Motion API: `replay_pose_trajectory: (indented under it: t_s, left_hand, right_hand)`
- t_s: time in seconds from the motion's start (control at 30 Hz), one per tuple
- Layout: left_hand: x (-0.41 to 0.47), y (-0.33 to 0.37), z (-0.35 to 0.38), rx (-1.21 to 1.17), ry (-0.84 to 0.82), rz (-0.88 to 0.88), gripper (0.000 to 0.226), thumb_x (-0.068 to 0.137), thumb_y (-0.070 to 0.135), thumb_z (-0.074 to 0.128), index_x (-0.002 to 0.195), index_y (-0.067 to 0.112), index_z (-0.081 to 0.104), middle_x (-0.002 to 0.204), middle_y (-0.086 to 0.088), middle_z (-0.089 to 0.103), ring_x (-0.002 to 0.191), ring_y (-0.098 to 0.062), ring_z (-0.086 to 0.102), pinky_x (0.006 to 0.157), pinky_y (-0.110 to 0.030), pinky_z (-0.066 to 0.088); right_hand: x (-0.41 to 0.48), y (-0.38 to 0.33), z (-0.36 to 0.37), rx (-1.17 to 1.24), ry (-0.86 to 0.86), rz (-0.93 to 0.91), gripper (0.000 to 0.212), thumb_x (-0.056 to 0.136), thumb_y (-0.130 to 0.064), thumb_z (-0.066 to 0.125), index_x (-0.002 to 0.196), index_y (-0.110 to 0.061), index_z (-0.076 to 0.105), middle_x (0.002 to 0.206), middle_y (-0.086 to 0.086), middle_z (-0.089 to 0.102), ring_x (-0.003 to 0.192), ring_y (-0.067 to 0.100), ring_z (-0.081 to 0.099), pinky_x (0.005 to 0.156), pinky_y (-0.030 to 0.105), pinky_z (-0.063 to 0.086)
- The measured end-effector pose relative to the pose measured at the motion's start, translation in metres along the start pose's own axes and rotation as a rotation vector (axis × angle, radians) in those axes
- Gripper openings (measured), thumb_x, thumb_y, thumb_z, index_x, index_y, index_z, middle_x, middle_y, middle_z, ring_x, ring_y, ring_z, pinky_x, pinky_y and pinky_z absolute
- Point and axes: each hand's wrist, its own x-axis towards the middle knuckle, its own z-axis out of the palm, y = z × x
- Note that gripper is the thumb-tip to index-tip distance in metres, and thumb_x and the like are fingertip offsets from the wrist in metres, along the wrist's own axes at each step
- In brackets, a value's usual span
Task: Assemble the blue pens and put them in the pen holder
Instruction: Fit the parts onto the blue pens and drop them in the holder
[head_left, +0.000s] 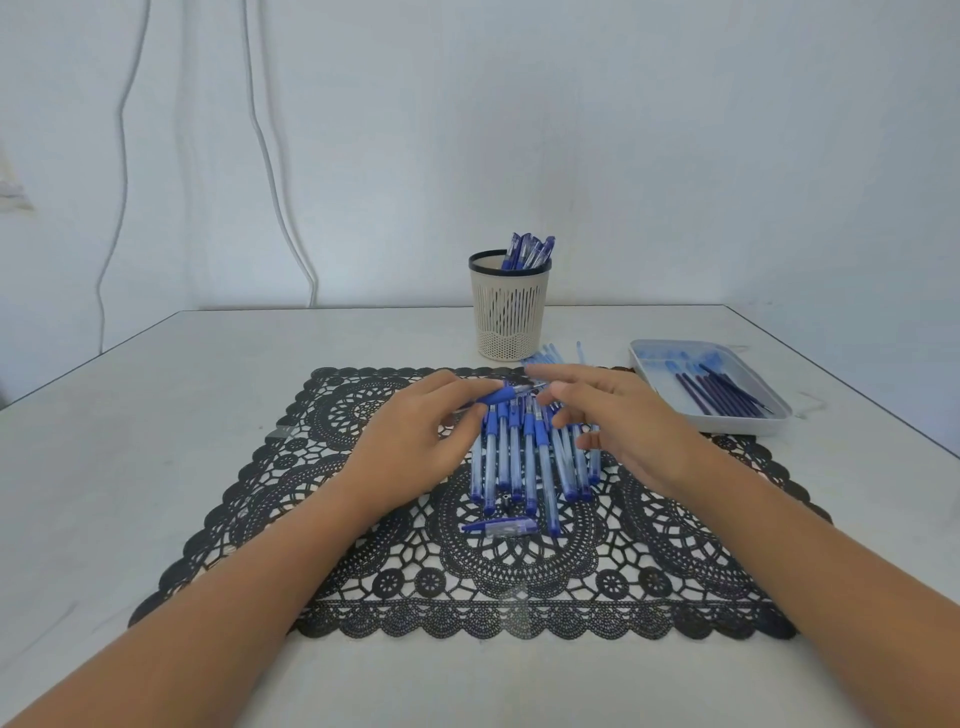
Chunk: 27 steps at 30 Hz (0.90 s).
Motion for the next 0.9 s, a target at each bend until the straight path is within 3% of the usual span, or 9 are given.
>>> replay_pose_trajectory:
  t_s: [0.07, 0.17, 0.27, 0.37, 0.6, 0.7, 0.9]
  left_hand:
    - [0.0, -0.001, -0.001, -0.005, 0.003, -0.028, 0.032, 0.09, 0.03, 0.047, 0.117, 0.022, 0.062, 0.091, 0.013, 0.06, 0.082, 0.002, 0.053, 0.073, -0.007, 0.04]
    - [0.0, -0.004, -0.002, -0.021, 0.02, -0.086, 0.031, 0.089, 0.024, 0.049, 0.116, 0.02, 0.063, 0.086, 0.014, 0.059, 0.08, 0.002, 0.053, 0.071, -0.005, 0.037]
    - [0.001, -0.007, -0.002, -0.015, 0.046, -0.132, 0.031, 0.087, 0.026, 0.048, 0.114, 0.02, 0.064, 0.081, 0.012, 0.059, 0.076, -0.004, 0.052, 0.068, -0.008, 0.036]
    - [0.0, -0.008, -0.002, -0.014, 0.041, -0.143, 0.032, 0.087, 0.026, 0.048, 0.114, 0.02, 0.064, 0.08, 0.01, 0.059, 0.074, -0.006, 0.051, 0.066, -0.009, 0.036]
    - [-0.001, -0.008, -0.001, -0.029, 0.009, -0.148, 0.032, 0.087, 0.028, 0.048, 0.116, 0.024, 0.062, 0.087, 0.008, 0.062, 0.077, -0.006, 0.054, 0.07, -0.015, 0.041]
    - [-0.001, -0.008, -0.002, -0.036, 0.005, -0.149, 0.032, 0.087, 0.028, 0.048, 0.116, 0.025, 0.062, 0.088, 0.008, 0.063, 0.078, -0.006, 0.056, 0.071, -0.019, 0.044]
    - [-0.001, -0.007, -0.001, -0.051, -0.013, -0.126, 0.031, 0.088, 0.026, 0.049, 0.117, 0.025, 0.062, 0.088, 0.008, 0.063, 0.079, -0.006, 0.055, 0.072, -0.017, 0.043]
  right_hand:
    - [0.002, 0.0, 0.001, -0.014, 0.041, 0.023, 0.026, 0.096, -0.021, 0.047, 0.117, -0.031, 0.059, 0.091, -0.006, 0.063, 0.074, 0.007, 0.056, 0.064, 0.024, 0.043]
    - [-0.001, -0.004, -0.001, -0.206, 0.063, -0.015, 0.013, 0.095, -0.023, 0.048, 0.098, -0.028, 0.059, 0.083, -0.006, 0.061, 0.069, 0.006, 0.055, 0.063, 0.02, 0.041]
    - [-0.01, -0.012, 0.001, -0.528, -0.132, -0.142, 0.008, 0.09, -0.029, 0.055, 0.092, -0.03, 0.063, 0.086, -0.008, 0.062, 0.078, 0.006, 0.058, 0.068, 0.015, 0.044]
    - [-0.016, -0.016, 0.013, -0.661, -0.301, -0.217, 0.009, 0.087, -0.03, 0.06, 0.093, -0.033, 0.067, 0.09, -0.01, 0.059, 0.079, 0.002, 0.055, 0.07, 0.012, 0.042]
    - [-0.018, -0.009, 0.026, -0.792, -0.352, -0.274, 0.012, 0.088, -0.029, 0.06, 0.095, -0.026, 0.07, 0.091, -0.011, 0.054, 0.074, -0.004, 0.049, 0.074, 0.011, 0.039]
    - [-0.016, -0.01, 0.025, -0.679, -0.252, -0.253, 0.009, 0.088, -0.026, 0.059, 0.093, -0.025, 0.066, 0.084, -0.016, 0.06, 0.075, -0.005, 0.054, 0.069, 0.004, 0.043]
    - [-0.004, -0.008, 0.004, -0.247, 0.212, -0.163, 0.014, 0.086, -0.018, 0.063, 0.083, -0.032, 0.063, 0.08, -0.008, 0.068, 0.073, 0.001, 0.061, 0.064, 0.01, 0.044]
